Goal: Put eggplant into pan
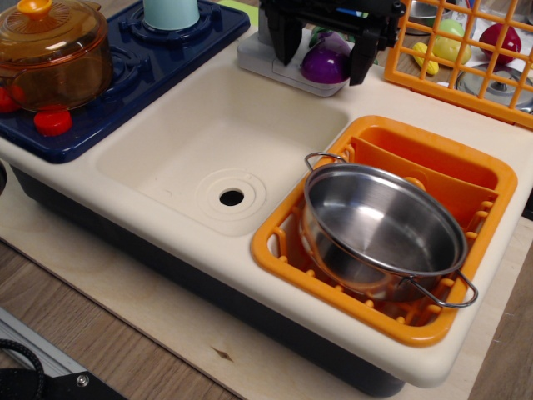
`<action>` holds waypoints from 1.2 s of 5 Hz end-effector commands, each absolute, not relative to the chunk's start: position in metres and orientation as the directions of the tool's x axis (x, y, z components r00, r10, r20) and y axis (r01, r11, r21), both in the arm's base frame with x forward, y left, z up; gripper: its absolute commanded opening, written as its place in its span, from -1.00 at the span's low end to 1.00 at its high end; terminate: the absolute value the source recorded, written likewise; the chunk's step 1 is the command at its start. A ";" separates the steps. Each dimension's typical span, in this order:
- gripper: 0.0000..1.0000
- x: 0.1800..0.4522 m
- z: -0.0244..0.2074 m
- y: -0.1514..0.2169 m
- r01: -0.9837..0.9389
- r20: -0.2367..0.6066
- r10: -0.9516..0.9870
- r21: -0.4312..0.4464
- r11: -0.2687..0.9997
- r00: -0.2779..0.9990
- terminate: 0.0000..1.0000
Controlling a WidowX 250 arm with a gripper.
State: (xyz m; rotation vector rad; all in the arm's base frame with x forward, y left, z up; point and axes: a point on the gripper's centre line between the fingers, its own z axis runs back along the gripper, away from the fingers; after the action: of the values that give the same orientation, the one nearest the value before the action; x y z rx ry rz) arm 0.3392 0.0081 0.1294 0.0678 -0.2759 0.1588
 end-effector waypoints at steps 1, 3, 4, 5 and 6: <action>-1.00 0.351 0.137 0.009 -0.148 0.333 0.131 0.025 0.989 0.934 -1.00; -1.00 0.336 0.152 -0.011 -0.187 0.294 0.175 0.010 0.982 0.940 -1.00; -1.00 0.327 0.173 -0.033 -0.235 0.254 0.222 0.024 0.972 0.941 -1.00; -1.00 0.309 0.187 -0.050 -0.290 0.224 0.279 0.016 0.957 0.934 -1.00; -1.00 0.278 0.196 -0.080 -0.378 0.187 0.366 0.031 0.925 0.912 -1.00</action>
State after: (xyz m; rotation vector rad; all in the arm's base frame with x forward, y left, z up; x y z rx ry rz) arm 0.2604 -0.0927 0.1770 0.0876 -0.1229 0.4106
